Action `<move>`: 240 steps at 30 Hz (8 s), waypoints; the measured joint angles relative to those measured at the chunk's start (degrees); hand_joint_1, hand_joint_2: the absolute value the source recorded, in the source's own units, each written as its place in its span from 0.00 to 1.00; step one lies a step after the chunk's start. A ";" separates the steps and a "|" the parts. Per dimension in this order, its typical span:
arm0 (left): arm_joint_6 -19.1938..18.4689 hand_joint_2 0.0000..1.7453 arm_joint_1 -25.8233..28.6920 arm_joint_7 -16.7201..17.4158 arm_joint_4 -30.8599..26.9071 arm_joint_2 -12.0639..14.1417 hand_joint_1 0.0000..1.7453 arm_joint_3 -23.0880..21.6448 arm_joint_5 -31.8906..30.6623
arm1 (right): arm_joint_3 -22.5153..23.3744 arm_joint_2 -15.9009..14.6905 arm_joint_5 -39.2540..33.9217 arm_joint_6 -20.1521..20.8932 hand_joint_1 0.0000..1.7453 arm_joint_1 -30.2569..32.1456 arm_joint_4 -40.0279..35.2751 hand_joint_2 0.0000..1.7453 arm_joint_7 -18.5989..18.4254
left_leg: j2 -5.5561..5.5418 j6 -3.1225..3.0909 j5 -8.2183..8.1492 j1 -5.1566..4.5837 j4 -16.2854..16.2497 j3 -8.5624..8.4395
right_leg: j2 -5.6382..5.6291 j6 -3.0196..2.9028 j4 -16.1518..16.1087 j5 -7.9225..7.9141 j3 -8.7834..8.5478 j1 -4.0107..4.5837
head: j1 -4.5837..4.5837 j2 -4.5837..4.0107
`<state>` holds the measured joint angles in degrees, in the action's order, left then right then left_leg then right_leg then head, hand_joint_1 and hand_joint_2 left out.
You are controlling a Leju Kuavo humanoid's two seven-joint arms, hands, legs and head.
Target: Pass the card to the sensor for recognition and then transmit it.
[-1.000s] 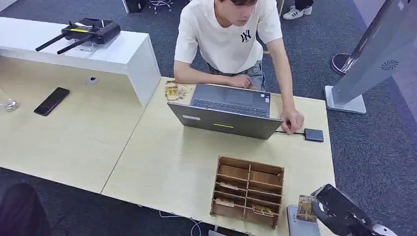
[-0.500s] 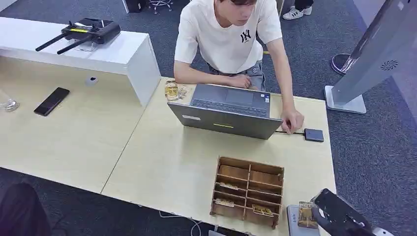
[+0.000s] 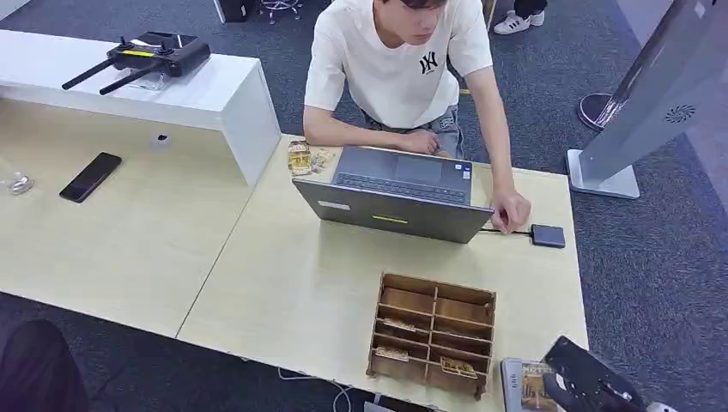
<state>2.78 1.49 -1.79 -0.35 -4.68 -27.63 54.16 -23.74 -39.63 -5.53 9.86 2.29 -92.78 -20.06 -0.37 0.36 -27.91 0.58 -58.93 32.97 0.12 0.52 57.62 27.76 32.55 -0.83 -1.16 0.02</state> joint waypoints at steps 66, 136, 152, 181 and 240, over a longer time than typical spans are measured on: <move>-0.81 0.00 -0.31 0.79 0.00 0.42 0.00 2.47 -2.93 | -5.22 0.15 -2.36 0.94 1.00 -4.01 8.00 1.00 1.05 | 0.00 0.00 0.00 0.00 0.00 -0.01 | 0.01 0.00 0.00 0.00 -0.03 0.00 | 0.00 0.00; 1.20 0.00 -0.82 -1.44 0.00 -1.57 0.00 7.74 -7.54 | -3.74 12.08 1.31 -6.23 1.00 -11.32 1.90 1.00 18.90 | 0.00 0.00 0.01 0.03 0.00 -0.01 | 0.01 0.00 0.01 0.00 -0.05 0.03 | 0.02 0.00; 0.79 0.00 -0.94 -3.06 0.00 -1.88 0.00 7.69 -8.57 | -0.92 21.90 -6.95 -0.98 1.00 -19.49 4.20 1.00 26.16 | 0.02 0.02 0.03 0.03 0.00 -0.01 | -0.01 0.00 0.02 0.00 -0.05 0.03 | -0.02 0.00; -2.23 0.00 -1.03 -4.22 0.00 -1.03 0.00 4.50 -12.79 | -5.53 37.49 -8.70 -3.15 1.00 -41.73 21.53 1.00 27.65 | 0.03 0.09 0.11 0.04 0.00 -0.02 | -0.03 -0.01 0.06 -0.02 -0.04 0.04 | 0.02 0.00; -0.85 0.00 -1.69 -2.64 0.00 -0.68 0.00 1.00 -13.68 | -3.72 44.35 9.56 -14.19 0.00 -45.45 40.39 0.00 26.91 | 0.01 0.10 0.11 0.04 0.00 -0.02 | -0.02 -0.01 0.06 -0.02 -0.01 0.04 | 0.00 0.00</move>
<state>1.92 -0.21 -4.44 -0.35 -5.35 -26.62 40.48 -27.46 4.72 4.03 -4.33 -43.15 -52.39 6.84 -0.36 0.45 -27.80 0.61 -58.93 32.95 0.10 0.51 57.68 27.74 32.54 -0.79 -1.16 0.02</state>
